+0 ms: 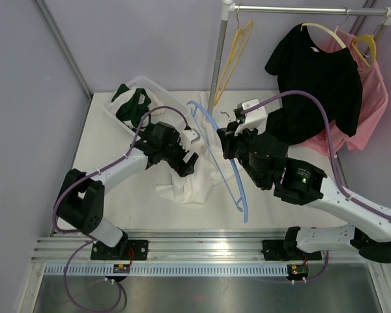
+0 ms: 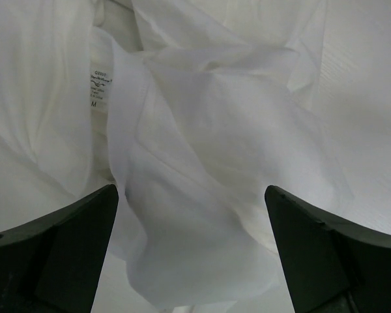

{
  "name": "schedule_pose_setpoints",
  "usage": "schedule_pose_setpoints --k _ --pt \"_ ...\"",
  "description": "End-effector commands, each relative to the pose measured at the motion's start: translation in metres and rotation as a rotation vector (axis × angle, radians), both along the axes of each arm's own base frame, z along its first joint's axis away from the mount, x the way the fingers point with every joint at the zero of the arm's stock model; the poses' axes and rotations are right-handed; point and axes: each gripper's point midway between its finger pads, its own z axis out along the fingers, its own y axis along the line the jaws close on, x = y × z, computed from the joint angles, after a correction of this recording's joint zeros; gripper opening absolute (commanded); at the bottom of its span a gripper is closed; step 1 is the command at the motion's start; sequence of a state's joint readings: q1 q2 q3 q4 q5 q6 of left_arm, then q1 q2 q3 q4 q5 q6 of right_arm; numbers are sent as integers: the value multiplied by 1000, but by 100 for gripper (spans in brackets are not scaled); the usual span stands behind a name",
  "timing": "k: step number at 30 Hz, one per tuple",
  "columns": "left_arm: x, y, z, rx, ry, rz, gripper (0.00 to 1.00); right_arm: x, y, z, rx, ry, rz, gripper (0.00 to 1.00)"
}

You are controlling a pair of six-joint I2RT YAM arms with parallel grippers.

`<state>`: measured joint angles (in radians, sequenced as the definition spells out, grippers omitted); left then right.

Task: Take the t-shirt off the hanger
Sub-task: Remove the tshirt from the hanger, then place the tshirt into the basket

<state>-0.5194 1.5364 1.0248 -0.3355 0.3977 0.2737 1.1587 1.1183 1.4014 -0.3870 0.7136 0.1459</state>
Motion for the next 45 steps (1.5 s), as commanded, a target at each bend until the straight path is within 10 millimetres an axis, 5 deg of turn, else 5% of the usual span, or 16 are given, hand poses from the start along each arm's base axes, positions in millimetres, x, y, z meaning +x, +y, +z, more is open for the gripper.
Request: schedule_pose_setpoints --k 1,7,28,34,35,38,41,45 --pt "20 1 14 -8 -74 58 99 -2 4 30 83 -34 10 0" --pt "29 3 18 -88 -60 105 99 -2 8 30 83 -36 27 0" --pt "-2 -61 -12 -212 115 -73 99 0 16 30 86 -44 34 0" --pt "-8 -69 -50 -55 134 -94 99 1 19 29 78 -42 37 0" --pt "-7 -68 -54 -39 141 -95 96 2 20 29 78 -42 37 0" --pt "-5 -67 -65 3 170 -98 58 1 21 29 75 -42 40 0" --pt "-1 -65 -65 25 146 -85 3 1 19 28 74 -42 37 0" --pt "-7 -69 -58 59 71 -101 0 0 17 30 84 -46 40 0"
